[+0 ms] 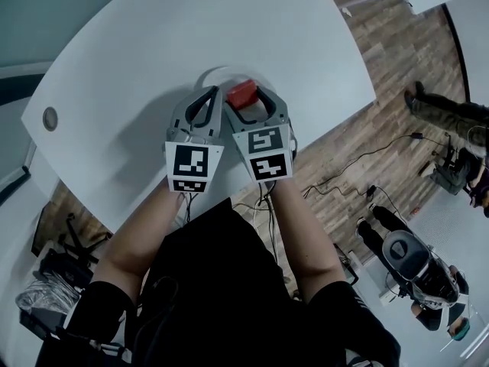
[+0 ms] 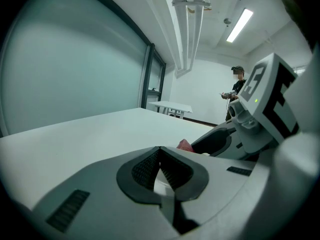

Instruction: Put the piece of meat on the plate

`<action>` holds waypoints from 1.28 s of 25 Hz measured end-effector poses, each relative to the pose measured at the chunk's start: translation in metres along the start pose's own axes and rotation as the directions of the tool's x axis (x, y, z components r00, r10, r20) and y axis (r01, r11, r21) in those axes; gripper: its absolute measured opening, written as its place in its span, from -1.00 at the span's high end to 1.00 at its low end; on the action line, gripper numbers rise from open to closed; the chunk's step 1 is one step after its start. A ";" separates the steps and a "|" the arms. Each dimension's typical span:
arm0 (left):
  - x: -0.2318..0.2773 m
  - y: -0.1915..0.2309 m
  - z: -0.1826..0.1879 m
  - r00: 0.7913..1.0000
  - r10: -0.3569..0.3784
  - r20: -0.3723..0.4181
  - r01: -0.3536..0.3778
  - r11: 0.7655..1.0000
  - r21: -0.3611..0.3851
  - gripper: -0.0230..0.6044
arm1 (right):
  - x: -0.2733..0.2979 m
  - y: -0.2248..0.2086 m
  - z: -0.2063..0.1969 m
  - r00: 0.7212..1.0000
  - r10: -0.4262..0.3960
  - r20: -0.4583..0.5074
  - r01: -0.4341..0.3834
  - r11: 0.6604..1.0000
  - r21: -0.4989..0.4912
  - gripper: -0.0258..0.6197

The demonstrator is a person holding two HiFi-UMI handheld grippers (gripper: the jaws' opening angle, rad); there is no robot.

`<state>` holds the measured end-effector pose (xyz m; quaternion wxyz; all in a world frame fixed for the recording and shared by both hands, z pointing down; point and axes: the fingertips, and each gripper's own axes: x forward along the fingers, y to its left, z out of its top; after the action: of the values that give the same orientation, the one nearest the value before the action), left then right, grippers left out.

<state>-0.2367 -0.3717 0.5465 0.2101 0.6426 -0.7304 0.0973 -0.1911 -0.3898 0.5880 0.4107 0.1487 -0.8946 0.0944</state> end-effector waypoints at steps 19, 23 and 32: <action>-0.011 -0.005 0.020 0.998 -0.018 0.055 0.017 0.999 0.032 0.92 | -0.017 -0.008 0.022 0.996 -0.051 0.069 0.052 0.999 -0.006 0.03; -0.035 -0.022 0.044 0.993 -0.034 0.115 0.028 0.998 0.052 0.92 | -0.066 -0.004 0.039 0.975 -0.070 0.212 0.066 0.997 0.028 0.09; -0.130 -0.092 0.119 0.959 -0.066 0.275 0.037 0.993 0.112 0.92 | -0.212 0.020 0.064 0.833 -0.086 0.546 0.080 0.996 0.034 0.80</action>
<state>-0.1572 -0.3186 0.3724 0.0735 0.6788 -0.7296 0.0388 -0.1123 -0.3502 0.3840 0.1410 0.2100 -0.9669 0.0345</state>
